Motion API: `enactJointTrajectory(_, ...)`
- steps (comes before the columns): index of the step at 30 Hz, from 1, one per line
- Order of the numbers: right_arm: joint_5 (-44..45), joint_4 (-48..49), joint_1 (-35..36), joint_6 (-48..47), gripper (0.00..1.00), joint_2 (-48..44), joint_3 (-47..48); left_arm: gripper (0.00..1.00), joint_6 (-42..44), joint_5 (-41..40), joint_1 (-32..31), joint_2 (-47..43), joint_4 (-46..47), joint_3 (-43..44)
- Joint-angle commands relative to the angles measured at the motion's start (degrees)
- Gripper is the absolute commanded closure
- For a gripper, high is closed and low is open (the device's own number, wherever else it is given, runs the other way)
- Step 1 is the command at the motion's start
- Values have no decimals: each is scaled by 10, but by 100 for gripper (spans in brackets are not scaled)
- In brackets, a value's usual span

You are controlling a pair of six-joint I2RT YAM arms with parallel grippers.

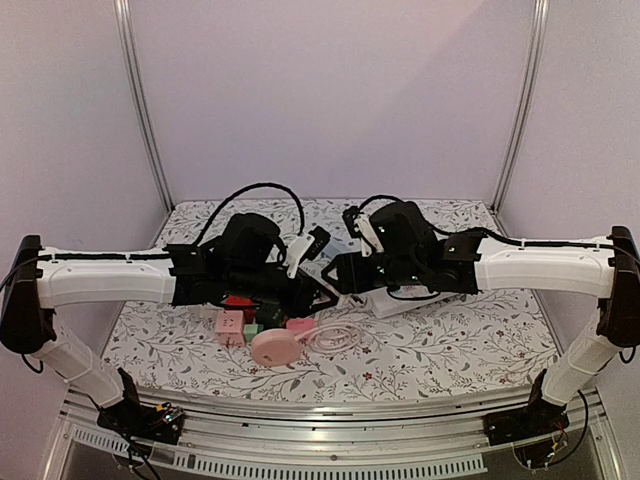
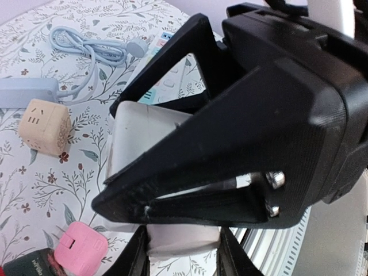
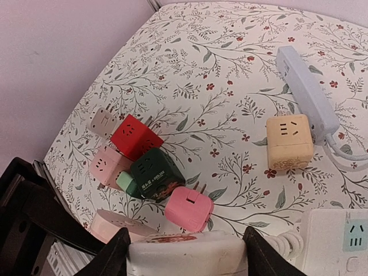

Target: Pull the plug off the socket

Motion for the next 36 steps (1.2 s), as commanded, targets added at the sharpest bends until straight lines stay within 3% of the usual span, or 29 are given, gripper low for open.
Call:
enactJointTrajectory(1,6,10,20,1,80,-16,26,100,11,-33,-1,-10,32,-2)
enactJointTrajectory(10,169,-96,20,82,85,24,84,100,35,-85,-52,0,38,-3)
enactJointTrajectory(15,167,-109,20,91,84,45,103,100,32,-99,-66,-2,49,-11)
enactJointTrajectory(19,118,-69,20,75,82,47,95,100,24,-103,-58,-11,47,-18)
enactJointTrajectory(28,-74,29,21,17,81,16,40,100,-9,-15,-1,-15,44,-31)
enactJointTrajectory(36,-91,47,24,-4,81,-9,14,100,-19,-3,9,-25,54,-42)
